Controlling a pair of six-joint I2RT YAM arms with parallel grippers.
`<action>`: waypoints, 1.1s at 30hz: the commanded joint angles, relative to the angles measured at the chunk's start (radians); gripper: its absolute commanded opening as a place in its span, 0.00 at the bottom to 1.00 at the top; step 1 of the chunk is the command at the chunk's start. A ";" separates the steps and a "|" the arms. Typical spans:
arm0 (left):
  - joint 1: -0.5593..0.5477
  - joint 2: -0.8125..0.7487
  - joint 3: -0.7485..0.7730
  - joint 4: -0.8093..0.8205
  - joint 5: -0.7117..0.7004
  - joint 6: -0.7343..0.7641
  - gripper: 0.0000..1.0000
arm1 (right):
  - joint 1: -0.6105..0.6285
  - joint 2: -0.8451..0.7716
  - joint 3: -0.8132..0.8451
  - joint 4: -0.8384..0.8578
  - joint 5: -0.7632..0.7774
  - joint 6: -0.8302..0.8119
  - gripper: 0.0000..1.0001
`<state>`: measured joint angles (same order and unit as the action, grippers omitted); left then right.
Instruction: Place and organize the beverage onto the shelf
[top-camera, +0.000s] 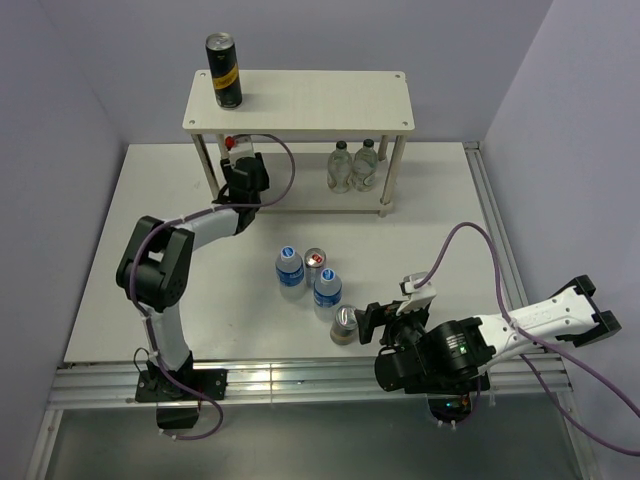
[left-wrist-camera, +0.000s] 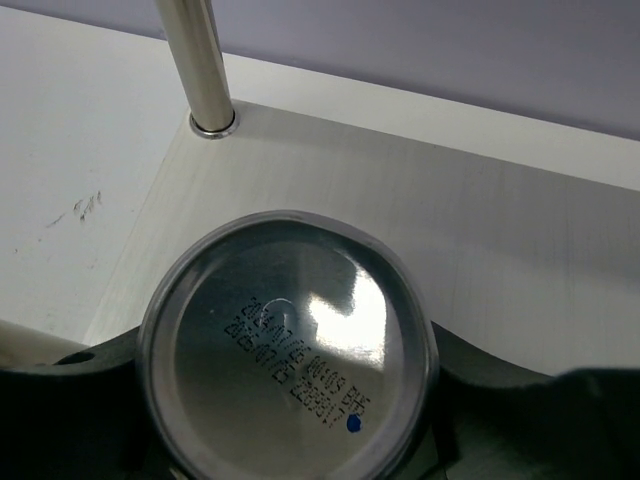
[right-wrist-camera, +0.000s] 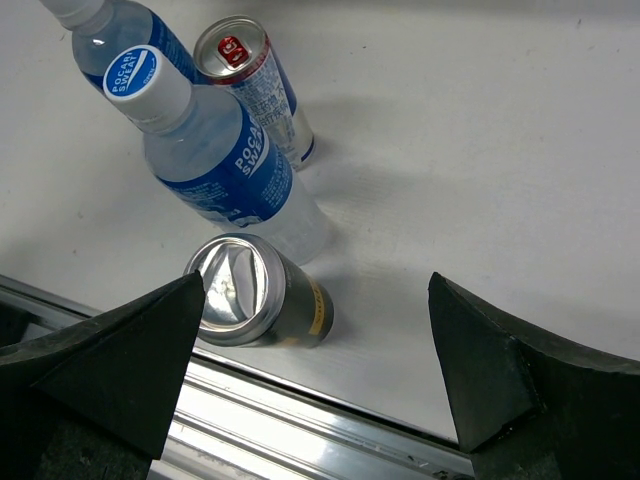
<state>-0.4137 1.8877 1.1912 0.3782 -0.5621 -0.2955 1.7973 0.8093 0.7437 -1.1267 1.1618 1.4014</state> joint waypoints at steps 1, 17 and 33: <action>0.021 0.005 0.061 0.071 -0.013 -0.017 0.19 | 0.007 0.002 0.016 -0.002 0.039 0.030 1.00; 0.001 -0.159 -0.054 0.010 0.004 -0.040 0.99 | 0.007 0.008 0.019 -0.016 0.047 0.044 1.00; -0.195 -0.613 -0.254 -0.277 -0.122 -0.090 1.00 | -0.061 0.020 0.052 0.600 -0.060 -0.649 1.00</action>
<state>-0.5713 1.3460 0.9642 0.1650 -0.6380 -0.3645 1.7771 0.8104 0.7540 -0.7605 1.1374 0.9783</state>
